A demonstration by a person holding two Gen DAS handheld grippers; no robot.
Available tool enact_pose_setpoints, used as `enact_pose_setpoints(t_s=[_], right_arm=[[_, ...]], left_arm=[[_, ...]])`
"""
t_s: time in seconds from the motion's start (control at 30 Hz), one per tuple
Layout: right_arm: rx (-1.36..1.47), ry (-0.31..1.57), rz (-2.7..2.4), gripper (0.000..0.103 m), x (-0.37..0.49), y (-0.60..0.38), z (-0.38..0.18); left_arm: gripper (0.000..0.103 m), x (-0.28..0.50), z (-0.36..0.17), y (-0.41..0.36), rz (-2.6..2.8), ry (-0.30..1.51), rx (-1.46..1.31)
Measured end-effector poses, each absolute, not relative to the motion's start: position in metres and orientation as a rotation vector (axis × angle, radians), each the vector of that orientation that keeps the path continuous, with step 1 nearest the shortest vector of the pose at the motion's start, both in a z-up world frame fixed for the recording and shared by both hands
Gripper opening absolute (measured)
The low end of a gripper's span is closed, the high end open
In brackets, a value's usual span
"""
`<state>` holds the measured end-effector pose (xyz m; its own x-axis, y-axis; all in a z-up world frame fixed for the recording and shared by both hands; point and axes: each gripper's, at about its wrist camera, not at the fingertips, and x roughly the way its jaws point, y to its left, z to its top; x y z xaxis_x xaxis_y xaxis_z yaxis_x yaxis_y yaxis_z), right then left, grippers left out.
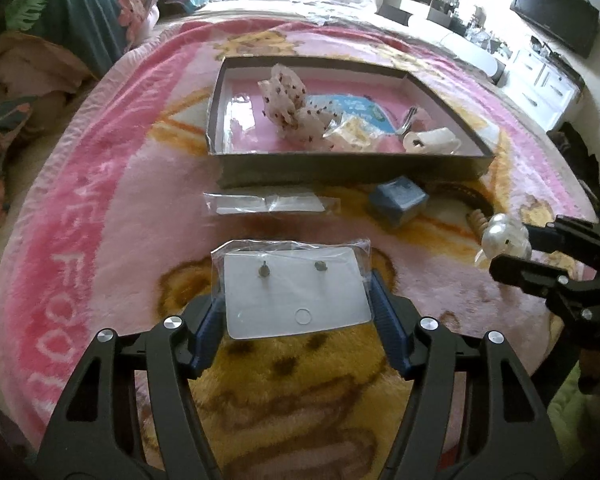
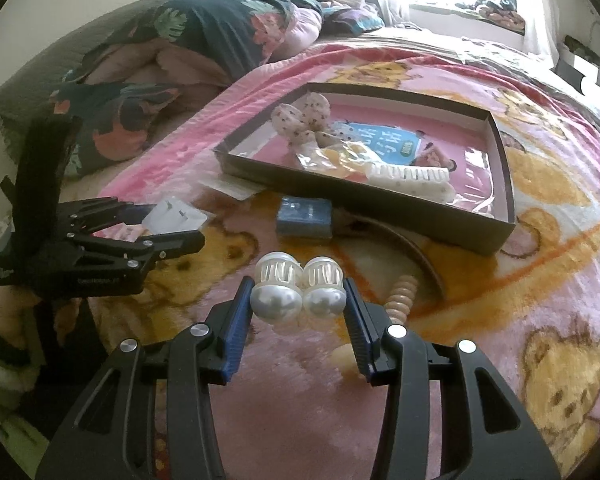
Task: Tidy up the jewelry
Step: 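Carry the pearl earrings and earring card into the box and open both tools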
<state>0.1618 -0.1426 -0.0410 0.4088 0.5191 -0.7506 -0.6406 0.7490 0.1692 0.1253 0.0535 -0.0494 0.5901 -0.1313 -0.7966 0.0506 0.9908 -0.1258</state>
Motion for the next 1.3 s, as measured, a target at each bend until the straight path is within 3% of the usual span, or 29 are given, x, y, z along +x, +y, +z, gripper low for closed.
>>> enact_pose_setpoints(t_s=[0.67, 1.3], right_arm=[[-0.135, 0.793, 0.774, 0.043, 0.142, -0.144, -0.004], [-0.050, 0.718, 0.674, 0.043, 0.169, -0.185, 0.022]], left_arm=[[0.057, 0.106, 0.000, 0.061, -0.097, 0.811, -0.120], [0.057, 0.147, 0.028, 0.028, -0.142, 0.740, -0.066]])
